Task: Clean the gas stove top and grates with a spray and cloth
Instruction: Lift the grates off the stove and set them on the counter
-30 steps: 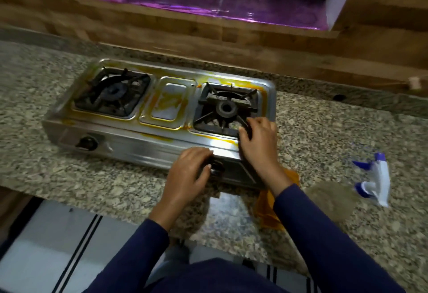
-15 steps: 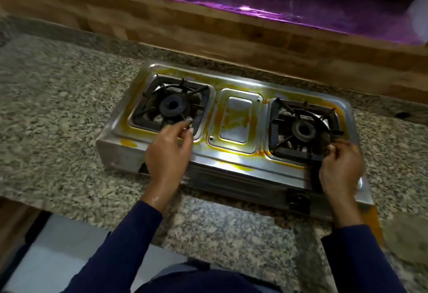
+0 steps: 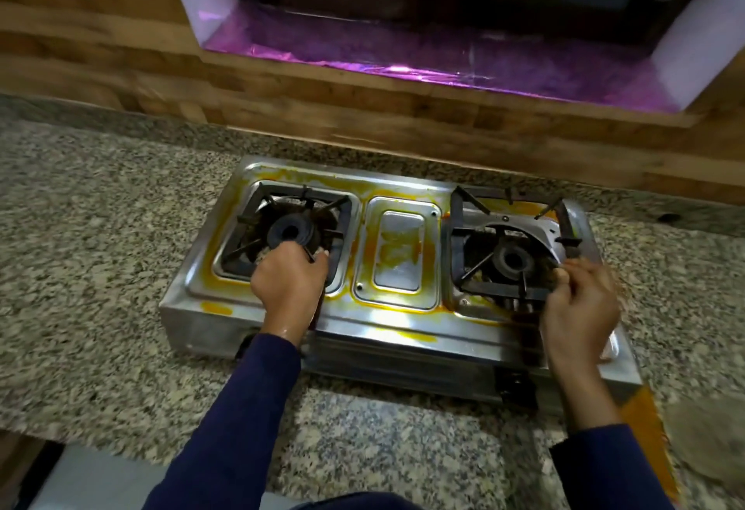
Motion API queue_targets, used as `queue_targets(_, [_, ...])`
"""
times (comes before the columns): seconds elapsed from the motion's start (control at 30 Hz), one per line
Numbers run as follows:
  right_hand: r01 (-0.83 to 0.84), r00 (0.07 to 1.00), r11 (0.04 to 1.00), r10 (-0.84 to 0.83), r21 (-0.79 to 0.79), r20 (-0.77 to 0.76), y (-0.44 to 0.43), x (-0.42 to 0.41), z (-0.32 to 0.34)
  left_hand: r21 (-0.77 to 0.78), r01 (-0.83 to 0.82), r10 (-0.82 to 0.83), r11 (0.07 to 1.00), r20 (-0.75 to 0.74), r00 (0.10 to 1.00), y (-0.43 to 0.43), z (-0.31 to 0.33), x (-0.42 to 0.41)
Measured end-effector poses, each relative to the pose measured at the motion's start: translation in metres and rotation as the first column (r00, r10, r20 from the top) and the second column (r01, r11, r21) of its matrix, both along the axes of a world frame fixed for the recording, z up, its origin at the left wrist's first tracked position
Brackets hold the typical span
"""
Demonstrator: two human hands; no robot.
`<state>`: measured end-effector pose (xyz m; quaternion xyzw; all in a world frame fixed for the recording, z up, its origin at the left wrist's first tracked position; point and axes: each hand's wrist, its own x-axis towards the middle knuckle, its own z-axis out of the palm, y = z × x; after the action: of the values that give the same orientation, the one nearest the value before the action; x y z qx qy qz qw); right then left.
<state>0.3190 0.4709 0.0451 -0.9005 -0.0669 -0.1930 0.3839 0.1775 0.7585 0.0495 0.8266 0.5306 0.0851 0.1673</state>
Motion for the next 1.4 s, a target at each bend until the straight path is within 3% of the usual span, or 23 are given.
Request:
queue_targets(0.27, [-0.161, 0.981, 0.969, 0.178, 0.187, -0.081, 0.023, -0.006, -0.005, 0.025, -0.009, 0.01, 1.0, -0.067, 0.998, -0.001, 0.012, 0.011])
queue_targets(0.47, [-0.247, 0.96, 0.938, 0.27, 0.243, -0.066, 0.049, -0.015, -0.009, 0.043, -0.007, 0.011, 0.999, -0.078, 0.997, 0.028, 0.062, 0.019])
queue_targets(0.53, [-0.268, 0.95, 0.924, 0.3, 0.271, -0.084, 0.063, -0.021, -0.007, -0.079, -0.015, 0.012, 0.997, -0.039, 0.999, 0.046, 0.081, 0.015])
queue_targets(0.67, [-0.305, 0.934, 0.901, 0.346, 0.308, -0.088, 0.093, -0.041, -0.004, -0.429, 0.057, 0.056, 0.902, 0.247, 0.967, 0.084, 0.115, -0.004])
queue_targets(0.83, [-0.366, 0.924, 0.89, 0.383, 0.273, -0.012, 0.142, -0.077, 0.001, -0.574, 0.21, 0.042, 0.791, 0.393, 0.918, 0.142, 0.134, -0.059])
queue_targets(0.93, [-0.406, 0.907, 0.872, 0.422, 0.273, 0.001, 0.193, -0.106, 0.003, -0.51, 0.251, -0.016, 0.823, 0.42, 0.908, 0.189, 0.128, -0.116])
queue_targets(1.07, [-0.463, 0.877, 0.84, 0.48, 0.284, 0.011, 0.275, -0.151, -0.001, -0.433, 0.206, 0.046, 0.877, 0.503, 0.863, 0.249, 0.112, -0.195])
queue_targets(1.23, [-0.525, 0.841, 0.817, 0.541, 0.238, -0.001, 0.369, -0.213, -0.009, -0.299, 0.049, 0.064, 0.953, 0.356, 0.932, 0.322, 0.071, -0.284])
queue_targets(1.4, [-0.597, 0.797, 0.787, 0.604, 0.154, 0.002, 0.429, -0.258, -0.023, -0.292, -0.104, 0.18, 0.951, 0.25, 0.951, 0.366, 0.014, -0.339])
